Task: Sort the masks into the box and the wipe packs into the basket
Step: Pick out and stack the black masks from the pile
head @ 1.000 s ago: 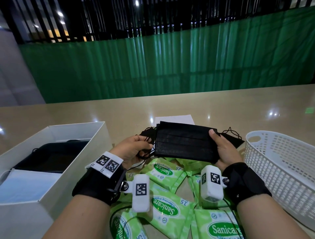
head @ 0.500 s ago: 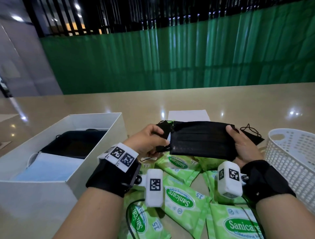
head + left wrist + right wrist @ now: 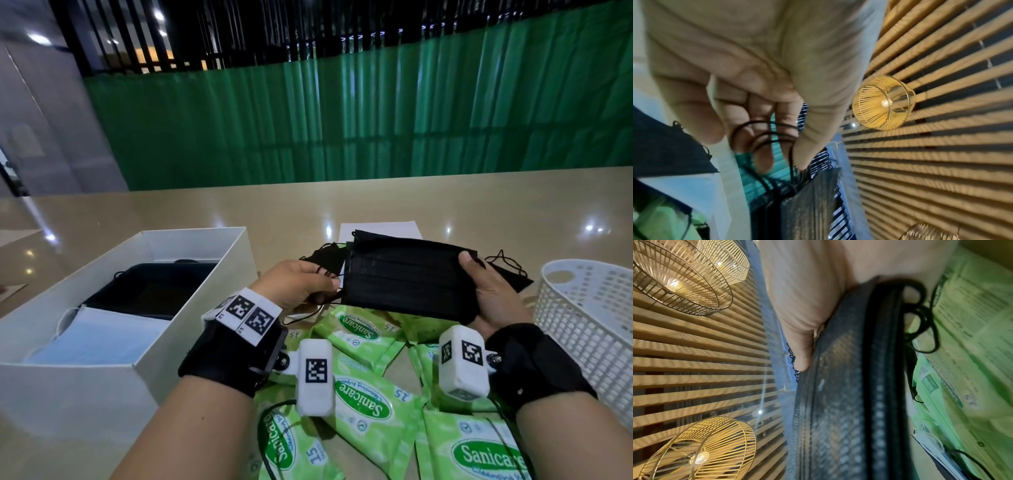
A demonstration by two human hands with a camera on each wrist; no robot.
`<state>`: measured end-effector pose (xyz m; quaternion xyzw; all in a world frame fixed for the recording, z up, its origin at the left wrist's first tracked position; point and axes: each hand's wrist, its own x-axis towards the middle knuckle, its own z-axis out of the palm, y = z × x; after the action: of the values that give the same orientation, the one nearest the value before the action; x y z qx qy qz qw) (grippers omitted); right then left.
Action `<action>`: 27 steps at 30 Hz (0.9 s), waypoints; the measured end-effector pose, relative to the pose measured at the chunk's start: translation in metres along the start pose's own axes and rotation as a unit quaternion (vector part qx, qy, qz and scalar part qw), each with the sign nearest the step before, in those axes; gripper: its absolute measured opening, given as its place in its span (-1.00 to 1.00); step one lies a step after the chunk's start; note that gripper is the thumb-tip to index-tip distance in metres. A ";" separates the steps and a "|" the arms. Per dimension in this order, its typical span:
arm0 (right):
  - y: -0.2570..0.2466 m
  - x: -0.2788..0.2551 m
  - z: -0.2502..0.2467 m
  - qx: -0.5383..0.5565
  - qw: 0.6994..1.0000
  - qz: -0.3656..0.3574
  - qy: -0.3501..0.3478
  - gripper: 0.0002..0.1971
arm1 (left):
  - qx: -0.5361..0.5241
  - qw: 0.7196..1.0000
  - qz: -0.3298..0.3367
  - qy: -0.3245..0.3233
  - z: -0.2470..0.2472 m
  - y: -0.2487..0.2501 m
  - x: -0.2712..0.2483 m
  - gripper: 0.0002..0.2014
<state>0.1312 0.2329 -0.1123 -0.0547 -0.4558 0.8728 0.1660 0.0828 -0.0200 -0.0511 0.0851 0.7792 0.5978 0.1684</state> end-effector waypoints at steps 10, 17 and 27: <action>0.003 -0.001 0.002 -0.028 0.999 -0.011 -0.019 -0.82 | -0.432 0.883 0.116 -0.144 -0.001 0.020 -0.016 -0.87; 0.002 -0.003 0.004 -0.023 1.000 -0.006 -0.008 -0.66 | -0.349 0.916 0.117 -0.159 -0.002 0.021 -0.015 -0.28; -0.004 0.010 -0.008 0.142 0.988 -0.043 0.027 -0.77 | -0.231 0.969 0.067 0.052 -0.009 0.018 0.000 -0.72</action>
<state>0.1250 0.2440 -0.1131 -0.0343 -0.3242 0.9189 0.2220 0.0782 -0.0233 -0.0318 0.0643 0.6200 0.7752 0.1024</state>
